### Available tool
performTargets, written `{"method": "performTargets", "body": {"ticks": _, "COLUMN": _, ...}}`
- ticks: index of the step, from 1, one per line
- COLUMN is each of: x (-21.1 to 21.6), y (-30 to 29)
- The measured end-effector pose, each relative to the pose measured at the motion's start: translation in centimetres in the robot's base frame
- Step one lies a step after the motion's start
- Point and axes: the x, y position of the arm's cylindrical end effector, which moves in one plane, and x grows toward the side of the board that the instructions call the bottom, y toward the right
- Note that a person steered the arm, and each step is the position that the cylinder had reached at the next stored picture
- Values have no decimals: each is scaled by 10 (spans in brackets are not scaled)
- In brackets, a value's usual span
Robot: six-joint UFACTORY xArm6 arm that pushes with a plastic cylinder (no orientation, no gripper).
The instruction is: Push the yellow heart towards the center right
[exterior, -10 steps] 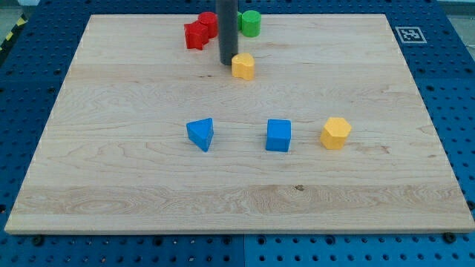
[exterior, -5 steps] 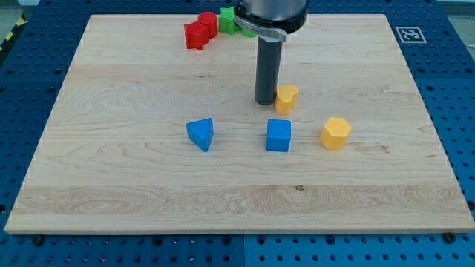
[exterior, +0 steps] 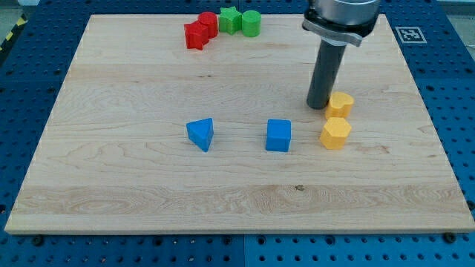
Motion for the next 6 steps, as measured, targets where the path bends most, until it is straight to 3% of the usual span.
{"method": "performTargets", "body": {"ticks": 6, "x": -1, "y": 108}}
